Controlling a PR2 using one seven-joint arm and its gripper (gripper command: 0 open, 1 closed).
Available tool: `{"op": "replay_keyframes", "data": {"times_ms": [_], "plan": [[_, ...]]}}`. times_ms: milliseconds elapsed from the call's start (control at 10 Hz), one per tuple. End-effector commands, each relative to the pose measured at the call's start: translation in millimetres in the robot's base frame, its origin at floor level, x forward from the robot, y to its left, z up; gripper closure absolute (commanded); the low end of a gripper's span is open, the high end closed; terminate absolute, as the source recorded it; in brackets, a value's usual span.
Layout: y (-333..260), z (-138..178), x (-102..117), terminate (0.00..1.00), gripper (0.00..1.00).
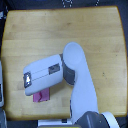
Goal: Folding a cloth
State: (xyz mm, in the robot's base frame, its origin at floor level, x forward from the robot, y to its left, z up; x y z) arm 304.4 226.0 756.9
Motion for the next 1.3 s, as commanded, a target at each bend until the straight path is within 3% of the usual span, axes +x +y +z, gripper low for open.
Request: {"op": "replay_keyframes", "data": {"times_ms": [0,300,400,1200], "plan": [[-5,-16,3,0.00,1.00],[-3,-13,12,0.00,1.00],[-1,-14,14,0.00,0.00],[-10,-12,35,0.00,0.00]]}}
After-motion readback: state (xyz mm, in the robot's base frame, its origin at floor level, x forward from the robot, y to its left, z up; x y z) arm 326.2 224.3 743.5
